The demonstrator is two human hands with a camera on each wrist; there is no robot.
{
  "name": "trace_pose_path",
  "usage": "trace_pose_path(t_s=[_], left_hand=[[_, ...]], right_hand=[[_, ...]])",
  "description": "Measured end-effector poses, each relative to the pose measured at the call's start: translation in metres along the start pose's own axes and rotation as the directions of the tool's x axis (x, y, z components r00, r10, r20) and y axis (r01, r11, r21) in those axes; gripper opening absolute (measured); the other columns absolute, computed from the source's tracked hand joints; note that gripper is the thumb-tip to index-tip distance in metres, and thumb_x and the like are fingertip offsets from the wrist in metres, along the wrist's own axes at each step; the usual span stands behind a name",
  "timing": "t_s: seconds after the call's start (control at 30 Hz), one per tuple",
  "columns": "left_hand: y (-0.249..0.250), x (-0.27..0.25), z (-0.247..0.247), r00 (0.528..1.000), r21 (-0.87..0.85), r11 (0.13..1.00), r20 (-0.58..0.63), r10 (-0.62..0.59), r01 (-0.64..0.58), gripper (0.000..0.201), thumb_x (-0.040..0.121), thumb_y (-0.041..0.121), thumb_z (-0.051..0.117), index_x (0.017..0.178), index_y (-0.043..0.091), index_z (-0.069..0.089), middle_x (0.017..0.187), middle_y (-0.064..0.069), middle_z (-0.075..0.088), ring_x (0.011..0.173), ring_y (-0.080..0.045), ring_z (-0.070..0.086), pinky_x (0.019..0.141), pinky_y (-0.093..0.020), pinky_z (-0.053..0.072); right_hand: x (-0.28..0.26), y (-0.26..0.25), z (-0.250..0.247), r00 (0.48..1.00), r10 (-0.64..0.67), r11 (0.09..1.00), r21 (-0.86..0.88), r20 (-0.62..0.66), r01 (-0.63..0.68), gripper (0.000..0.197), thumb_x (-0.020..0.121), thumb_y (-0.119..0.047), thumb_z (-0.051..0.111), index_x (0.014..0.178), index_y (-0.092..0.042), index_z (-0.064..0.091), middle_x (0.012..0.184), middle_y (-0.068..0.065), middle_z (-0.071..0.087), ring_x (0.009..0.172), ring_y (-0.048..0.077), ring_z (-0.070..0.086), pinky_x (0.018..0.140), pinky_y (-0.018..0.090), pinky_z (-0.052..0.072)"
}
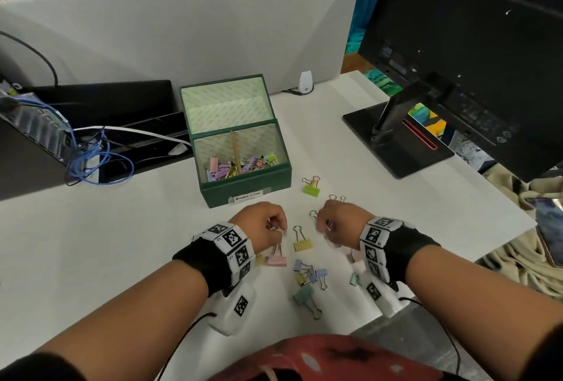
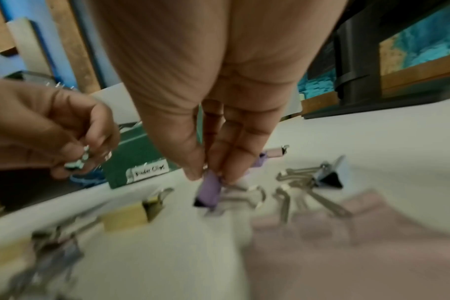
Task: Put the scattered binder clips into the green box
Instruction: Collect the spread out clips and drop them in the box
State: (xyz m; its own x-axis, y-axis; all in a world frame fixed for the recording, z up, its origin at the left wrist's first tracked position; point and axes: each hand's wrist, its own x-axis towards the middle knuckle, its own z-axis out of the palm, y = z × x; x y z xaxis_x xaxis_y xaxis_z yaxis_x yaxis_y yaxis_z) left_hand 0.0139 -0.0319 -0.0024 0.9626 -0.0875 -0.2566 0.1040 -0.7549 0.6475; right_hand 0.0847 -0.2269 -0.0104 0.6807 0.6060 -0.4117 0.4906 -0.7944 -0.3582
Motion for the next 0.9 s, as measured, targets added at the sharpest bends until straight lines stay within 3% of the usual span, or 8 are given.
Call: trace_pose_path(t_s=[0.17, 0.3, 0.37, 0.47, 0.53, 0.67, 0.77, 0.9], left_hand=[[0.001, 0.004, -0.021, 0.98, -0.195, 0.978, -0.162, -0.111, 0.079, 0.03, 0.08, 0.004, 0.061, 0.072, 0.033, 0.058, 0.078, 0.015, 0.057, 0.071, -0.006, 0.054, 0.064, -0.014, 0.042], [0.012, 0.017, -0.051, 0.909, -0.418, 0.906, -0.352, -0.222, 0.059, 0.02, 0.082, 0.005, 0.065, 0.077, 0.025, 0.062, 0.08, 0.013, 0.063, 0.072, -0.002, 0.057, 0.061, -0.01, 0.042], [0.018, 0.026, -0.065, 0.872, -0.419, 0.907, -0.425, -0.241, 0.046, 0.018, 0.082, 0.006, 0.065, 0.078, 0.024, 0.062, 0.079, 0.012, 0.063, 0.07, -0.004, 0.058, 0.058, -0.01, 0.042], [0.022, 0.041, -0.079, 0.837, -0.428, 0.904, -0.487, -0.248, 0.019, 0.018, 0.084, 0.005, 0.061, 0.077, 0.022, 0.06, 0.076, 0.009, 0.06, 0.06, -0.01, 0.055, 0.042, -0.003, 0.037], [0.021, 0.045, -0.082, 0.822, -0.427, 0.903, -0.494, -0.283, 0.054, 0.011, 0.086, 0.008, 0.06, 0.086, 0.019, 0.062, 0.083, 0.004, 0.061, 0.061, -0.008, 0.053, 0.04, -0.005, 0.037], [0.016, 0.041, -0.07, 0.878, -0.306, 0.938, -0.391, -0.278, 0.161, 0.014, 0.083, 0.022, 0.066, 0.097, 0.024, 0.063, 0.099, 0.008, 0.062, 0.085, -0.008, 0.057, 0.069, -0.017, 0.041], [0.013, 0.025, -0.053, 0.927, -0.213, 0.969, -0.325, -0.188, 0.121, 0.014, 0.082, 0.023, 0.067, 0.09, 0.033, 0.061, 0.092, 0.012, 0.06, 0.08, -0.005, 0.056, 0.076, -0.021, 0.047], [0.011, -0.001, -0.022, 0.999, 0.077, 0.997, 0.031, -0.025, 0.023, 0.016, 0.081, 0.022, 0.062, 0.089, 0.037, 0.063, 0.09, 0.015, 0.059, 0.085, -0.009, 0.058, 0.081, -0.024, 0.05]], right_hand=[[0.0, 0.002, -0.025, 0.985, 0.079, 0.976, 0.213, -0.153, -0.045, 0.017, 0.079, -0.004, 0.065, 0.091, -0.016, 0.065, 0.096, 0.0, 0.051, 0.079, 0.015, 0.051, 0.063, 0.016, 0.037], [0.006, 0.006, -0.043, 0.962, 0.11, 0.937, 0.35, -0.248, -0.017, 0.023, 0.076, 0.002, 0.063, 0.085, -0.019, 0.059, 0.088, 0.0, 0.053, 0.063, 0.008, 0.046, 0.06, 0.014, 0.038], [0.009, 0.008, -0.05, 0.953, 0.157, 0.899, 0.436, -0.26, -0.029, 0.025, 0.078, 0.003, 0.061, 0.088, -0.02, 0.057, 0.078, -0.004, 0.051, 0.062, 0.009, 0.048, 0.063, 0.019, 0.044], [0.014, 0.012, -0.059, 0.94, 0.236, 0.829, 0.556, -0.247, -0.062, 0.024, 0.081, -0.002, 0.06, 0.094, -0.022, 0.056, 0.073, -0.004, 0.052, 0.06, 0.012, 0.054, 0.074, 0.035, 0.053], [0.017, 0.014, -0.064, 0.936, 0.268, 0.806, 0.585, -0.226, -0.089, 0.021, 0.082, -0.005, 0.061, 0.093, -0.023, 0.055, 0.073, -0.002, 0.055, 0.059, 0.014, 0.057, 0.079, 0.038, 0.054], [0.022, 0.016, -0.071, 0.936, 0.29, 0.807, 0.577, -0.201, -0.126, 0.018, 0.084, -0.008, 0.06, 0.086, -0.026, 0.055, 0.075, 0.0, 0.057, 0.06, 0.013, 0.059, 0.08, 0.037, 0.054], [0.022, 0.012, -0.073, 0.943, 0.292, 0.825, 0.541, -0.161, -0.164, 0.014, 0.085, -0.01, 0.06, 0.095, -0.02, 0.057, 0.075, -0.002, 0.056, 0.06, 0.01, 0.058, 0.069, 0.027, 0.051], [0.032, -0.012, -0.085, 0.957, 0.207, 0.816, 0.575, -0.203, -0.055, 0.02, 0.087, -0.009, 0.058, 0.106, -0.014, 0.06, 0.073, -0.002, 0.057, 0.063, 0.009, 0.058, 0.064, 0.02, 0.046]])
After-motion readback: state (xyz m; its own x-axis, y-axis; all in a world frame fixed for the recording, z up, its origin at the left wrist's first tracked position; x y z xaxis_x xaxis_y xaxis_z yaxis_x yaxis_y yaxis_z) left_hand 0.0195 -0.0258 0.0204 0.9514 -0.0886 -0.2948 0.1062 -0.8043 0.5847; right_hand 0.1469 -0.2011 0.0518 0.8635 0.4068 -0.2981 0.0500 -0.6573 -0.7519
